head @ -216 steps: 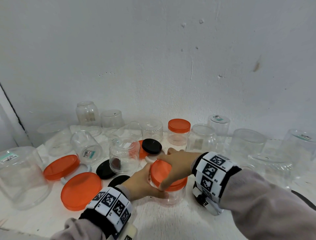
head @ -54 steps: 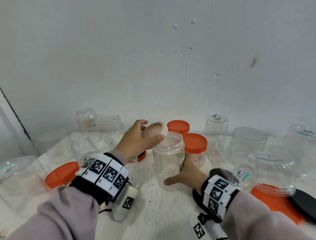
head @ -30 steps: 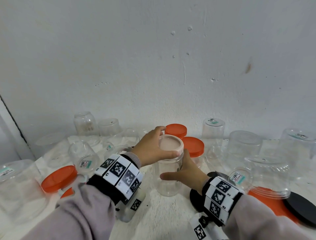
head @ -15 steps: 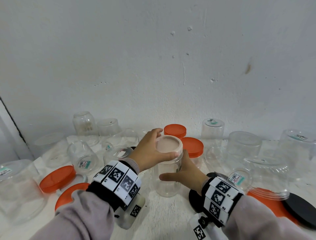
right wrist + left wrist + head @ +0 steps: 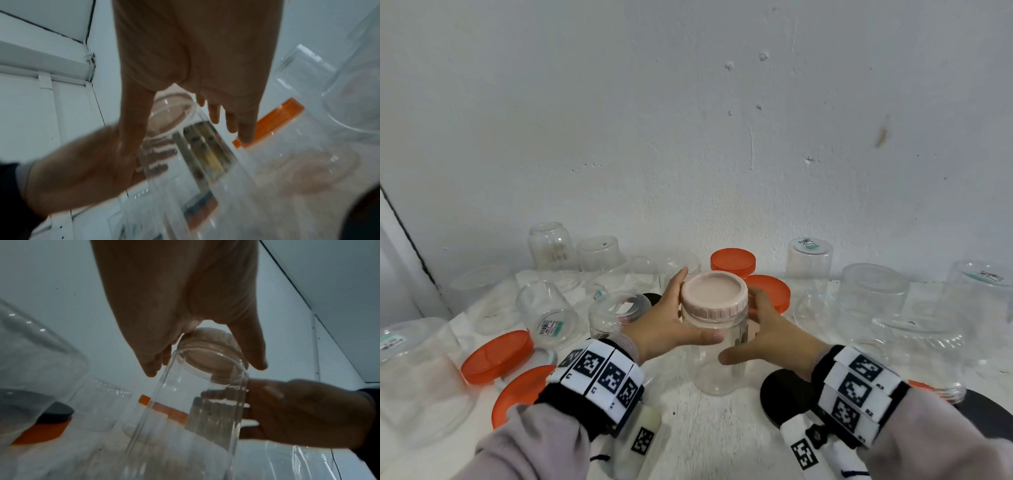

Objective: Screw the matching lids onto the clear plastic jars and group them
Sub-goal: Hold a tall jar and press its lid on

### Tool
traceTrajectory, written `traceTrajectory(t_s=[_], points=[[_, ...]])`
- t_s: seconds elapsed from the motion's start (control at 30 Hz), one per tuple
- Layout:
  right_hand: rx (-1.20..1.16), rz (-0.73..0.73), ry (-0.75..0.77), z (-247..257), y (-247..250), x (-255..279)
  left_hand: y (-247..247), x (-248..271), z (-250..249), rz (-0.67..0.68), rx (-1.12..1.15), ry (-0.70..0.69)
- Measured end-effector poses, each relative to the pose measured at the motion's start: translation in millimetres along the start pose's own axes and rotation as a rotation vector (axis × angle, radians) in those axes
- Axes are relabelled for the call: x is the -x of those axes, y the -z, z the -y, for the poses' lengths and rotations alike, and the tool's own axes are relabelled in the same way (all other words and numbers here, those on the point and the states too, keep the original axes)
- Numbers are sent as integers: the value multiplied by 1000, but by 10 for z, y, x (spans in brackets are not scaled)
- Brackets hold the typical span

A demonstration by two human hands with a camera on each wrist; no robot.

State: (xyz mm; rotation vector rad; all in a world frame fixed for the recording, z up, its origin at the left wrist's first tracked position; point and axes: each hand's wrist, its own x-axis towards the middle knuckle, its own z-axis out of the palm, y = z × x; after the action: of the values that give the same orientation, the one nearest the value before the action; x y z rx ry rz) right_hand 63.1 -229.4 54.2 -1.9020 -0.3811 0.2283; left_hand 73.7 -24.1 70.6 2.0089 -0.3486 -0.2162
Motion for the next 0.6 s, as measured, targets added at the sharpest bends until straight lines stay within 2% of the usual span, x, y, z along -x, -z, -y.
traceTrajectory(t_s=[0.13,0.23,0.6], points=[[127,3,43,296,188,-18,-63,3,156,30,-11,-15],[241,42,69,513,204,-112,-138,4,217,4,12,-23],[919,218,-8,970,99,-436,-203,-48,313,-57,43,-39]])
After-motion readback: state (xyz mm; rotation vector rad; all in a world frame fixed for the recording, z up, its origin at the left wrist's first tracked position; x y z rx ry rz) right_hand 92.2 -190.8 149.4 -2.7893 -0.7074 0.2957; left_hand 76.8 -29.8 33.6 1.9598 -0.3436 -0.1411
